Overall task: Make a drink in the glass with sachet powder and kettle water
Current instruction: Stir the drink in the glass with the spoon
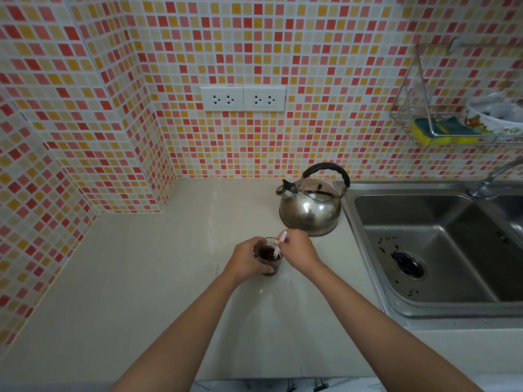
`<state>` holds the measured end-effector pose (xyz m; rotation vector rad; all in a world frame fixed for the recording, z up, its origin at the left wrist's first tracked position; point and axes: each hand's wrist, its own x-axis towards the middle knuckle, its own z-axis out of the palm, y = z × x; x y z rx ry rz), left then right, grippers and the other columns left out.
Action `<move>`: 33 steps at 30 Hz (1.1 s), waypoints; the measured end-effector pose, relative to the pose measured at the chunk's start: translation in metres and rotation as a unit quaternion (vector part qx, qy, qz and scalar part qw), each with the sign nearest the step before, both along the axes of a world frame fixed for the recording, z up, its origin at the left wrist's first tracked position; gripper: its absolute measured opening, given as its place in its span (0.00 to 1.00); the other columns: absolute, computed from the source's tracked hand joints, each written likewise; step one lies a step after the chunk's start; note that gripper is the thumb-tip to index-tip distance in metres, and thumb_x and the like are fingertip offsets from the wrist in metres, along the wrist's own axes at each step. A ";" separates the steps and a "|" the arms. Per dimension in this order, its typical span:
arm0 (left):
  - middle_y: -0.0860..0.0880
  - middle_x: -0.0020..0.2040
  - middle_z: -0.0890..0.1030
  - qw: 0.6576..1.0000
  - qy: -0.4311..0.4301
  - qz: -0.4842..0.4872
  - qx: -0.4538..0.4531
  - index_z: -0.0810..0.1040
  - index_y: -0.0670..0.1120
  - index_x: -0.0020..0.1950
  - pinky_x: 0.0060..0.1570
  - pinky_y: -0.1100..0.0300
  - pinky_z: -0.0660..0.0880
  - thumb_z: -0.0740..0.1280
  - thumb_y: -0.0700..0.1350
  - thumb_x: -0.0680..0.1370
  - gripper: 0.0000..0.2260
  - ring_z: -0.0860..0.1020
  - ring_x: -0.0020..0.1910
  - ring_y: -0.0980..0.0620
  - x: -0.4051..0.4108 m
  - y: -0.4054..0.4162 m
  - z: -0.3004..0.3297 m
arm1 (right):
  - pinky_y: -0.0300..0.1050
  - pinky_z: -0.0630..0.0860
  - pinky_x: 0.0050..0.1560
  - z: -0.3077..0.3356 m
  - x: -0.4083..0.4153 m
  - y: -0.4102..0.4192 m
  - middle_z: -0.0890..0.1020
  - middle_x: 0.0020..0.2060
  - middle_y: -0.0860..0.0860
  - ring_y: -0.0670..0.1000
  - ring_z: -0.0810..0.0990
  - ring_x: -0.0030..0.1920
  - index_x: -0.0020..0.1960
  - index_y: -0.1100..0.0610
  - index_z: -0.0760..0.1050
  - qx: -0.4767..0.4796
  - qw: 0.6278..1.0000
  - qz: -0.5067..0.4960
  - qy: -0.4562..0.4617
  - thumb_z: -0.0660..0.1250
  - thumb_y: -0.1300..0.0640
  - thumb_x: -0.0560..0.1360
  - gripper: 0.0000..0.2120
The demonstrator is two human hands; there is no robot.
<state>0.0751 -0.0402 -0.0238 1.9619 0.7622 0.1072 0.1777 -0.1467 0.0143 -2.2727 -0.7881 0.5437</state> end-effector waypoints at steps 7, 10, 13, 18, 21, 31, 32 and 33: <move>0.48 0.55 0.82 1.000 -0.004 -0.004 -0.003 0.78 0.47 0.59 0.58 0.53 0.77 0.80 0.38 0.59 0.29 0.80 0.56 0.47 -0.002 -0.001 0.004 | 0.47 0.77 0.46 0.000 -0.004 0.002 0.84 0.41 0.58 0.56 0.80 0.43 0.45 0.61 0.82 0.021 1.000 -0.009 -0.003 0.64 0.62 0.75 0.08; 0.46 0.56 0.82 1.000 -0.005 0.001 -0.006 0.78 0.46 0.60 0.60 0.49 0.77 0.80 0.38 0.59 0.30 0.79 0.57 0.46 -0.002 -0.002 0.005 | 0.45 0.74 0.42 -0.002 0.000 0.000 0.81 0.36 0.56 0.57 0.80 0.41 0.38 0.60 0.80 -0.005 1.000 -0.016 -0.001 0.65 0.64 0.73 0.08; 0.47 0.54 0.83 1.000 -0.006 0.001 -0.010 0.79 0.47 0.58 0.57 0.52 0.78 0.80 0.38 0.59 0.28 0.80 0.56 0.46 -0.003 -0.002 0.005 | 0.47 0.76 0.42 -0.003 -0.007 0.006 0.82 0.34 0.58 0.59 0.81 0.41 0.36 0.64 0.81 0.023 0.999 -0.023 0.022 0.62 0.63 0.75 0.13; 0.47 0.55 0.83 1.000 -0.009 -0.001 -0.011 0.78 0.46 0.60 0.59 0.52 0.77 0.80 0.37 0.59 0.30 0.80 0.56 0.47 -0.002 -0.001 0.007 | 0.49 0.77 0.46 -0.002 -0.007 0.007 0.84 0.40 0.59 0.57 0.81 0.43 0.45 0.63 0.82 0.050 0.998 -0.034 0.006 0.61 0.60 0.78 0.13; 0.47 0.56 0.82 1.000 -0.003 0.002 -0.008 0.78 0.47 0.60 0.60 0.51 0.77 0.80 0.38 0.59 0.30 0.79 0.57 0.47 -0.002 -0.003 0.008 | 0.47 0.76 0.42 -0.002 0.001 0.000 0.83 0.38 0.58 0.57 0.81 0.41 0.41 0.63 0.81 0.007 0.999 -0.032 -0.003 0.62 0.63 0.75 0.10; 0.48 0.54 0.83 1.000 -0.004 0.002 -0.003 0.78 0.47 0.60 0.58 0.53 0.78 0.80 0.38 0.58 0.30 0.80 0.55 0.47 -0.003 -0.004 0.007 | 0.50 0.77 0.46 0.001 -0.004 0.002 0.83 0.44 0.60 0.59 0.81 0.46 0.47 0.63 0.81 0.011 0.999 0.016 -0.038 0.61 0.64 0.75 0.10; 0.48 0.54 0.83 1.000 -0.005 0.003 -0.004 0.79 0.47 0.59 0.59 0.52 0.77 0.80 0.38 0.58 0.30 0.80 0.55 0.47 -0.002 -0.003 0.007 | 0.50 0.77 0.46 0.001 -0.003 0.001 0.83 0.43 0.61 0.60 0.81 0.45 0.45 0.64 0.81 0.004 1.000 0.007 -0.026 0.61 0.65 0.74 0.09; 0.47 0.54 0.83 1.000 -0.005 0.005 -0.006 0.79 0.47 0.59 0.59 0.51 0.77 0.80 0.37 0.58 0.30 0.80 0.56 0.46 -0.002 -0.003 0.006 | 0.50 0.78 0.44 0.001 -0.004 0.001 0.83 0.40 0.61 0.60 0.81 0.44 0.43 0.65 0.81 0.006 1.000 -0.001 -0.006 0.62 0.66 0.73 0.09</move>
